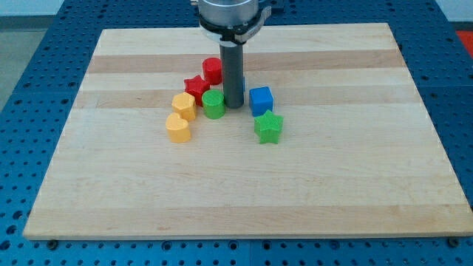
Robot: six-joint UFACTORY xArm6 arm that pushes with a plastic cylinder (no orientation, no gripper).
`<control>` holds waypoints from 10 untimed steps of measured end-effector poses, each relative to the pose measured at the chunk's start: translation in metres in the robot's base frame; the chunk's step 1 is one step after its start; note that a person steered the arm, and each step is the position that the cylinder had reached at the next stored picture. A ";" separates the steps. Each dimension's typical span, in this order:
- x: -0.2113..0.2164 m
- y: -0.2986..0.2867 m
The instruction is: Place the yellow hexagon above the yellow heart
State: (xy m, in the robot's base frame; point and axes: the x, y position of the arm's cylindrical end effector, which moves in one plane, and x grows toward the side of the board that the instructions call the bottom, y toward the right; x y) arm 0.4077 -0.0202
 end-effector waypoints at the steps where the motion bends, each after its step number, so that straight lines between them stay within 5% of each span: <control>1: 0.014 0.004; 4: 0.055 -0.038; 8: 0.007 -0.069; 10: 0.042 -0.051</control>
State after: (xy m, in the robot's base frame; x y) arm 0.4494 -0.0716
